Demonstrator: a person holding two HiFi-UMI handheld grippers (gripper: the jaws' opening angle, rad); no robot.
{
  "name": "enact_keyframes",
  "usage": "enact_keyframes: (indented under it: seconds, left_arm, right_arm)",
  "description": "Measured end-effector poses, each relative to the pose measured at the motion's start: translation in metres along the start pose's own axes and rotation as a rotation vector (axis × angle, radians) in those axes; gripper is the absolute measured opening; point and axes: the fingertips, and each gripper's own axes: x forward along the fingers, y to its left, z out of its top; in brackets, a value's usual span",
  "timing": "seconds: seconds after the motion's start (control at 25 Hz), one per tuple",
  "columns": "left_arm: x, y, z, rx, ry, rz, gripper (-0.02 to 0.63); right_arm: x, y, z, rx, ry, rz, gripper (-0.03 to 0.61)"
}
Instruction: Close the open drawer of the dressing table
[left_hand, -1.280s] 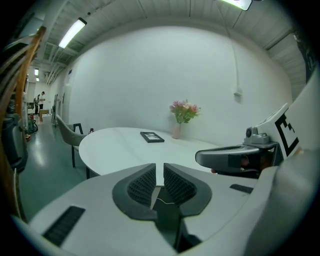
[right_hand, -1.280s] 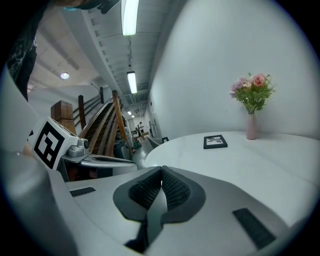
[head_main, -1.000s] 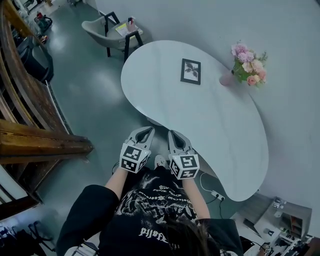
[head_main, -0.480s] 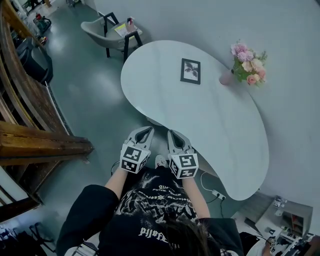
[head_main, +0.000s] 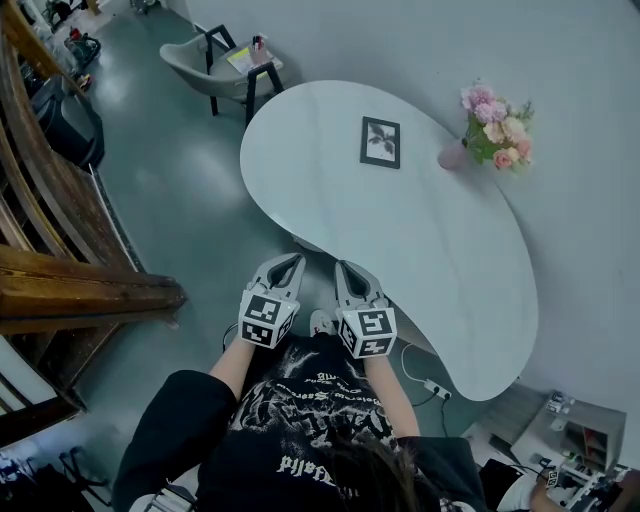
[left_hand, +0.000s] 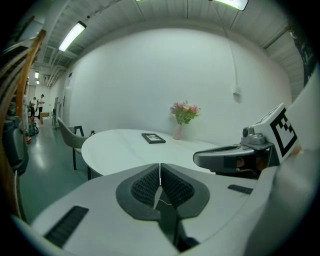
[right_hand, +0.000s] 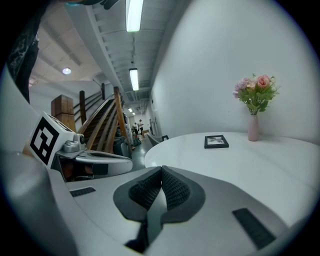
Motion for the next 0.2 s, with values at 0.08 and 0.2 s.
enact_keyframes:
  seconds: [0.08,0.2]
  left_arm:
    - [0.0013,-0.0005,-0.0001,0.001,0.002,-0.004,0.026]
    - [0.0041,-0.0007,-0.0003,0.000,0.004,-0.007,0.026]
  right_arm:
    - [0.0004,-0.0013,0.0000,0.002,0.001,-0.001,0.026]
    - [0.0014,-0.0037,0.0002,0.003,0.002,-0.002,0.026]
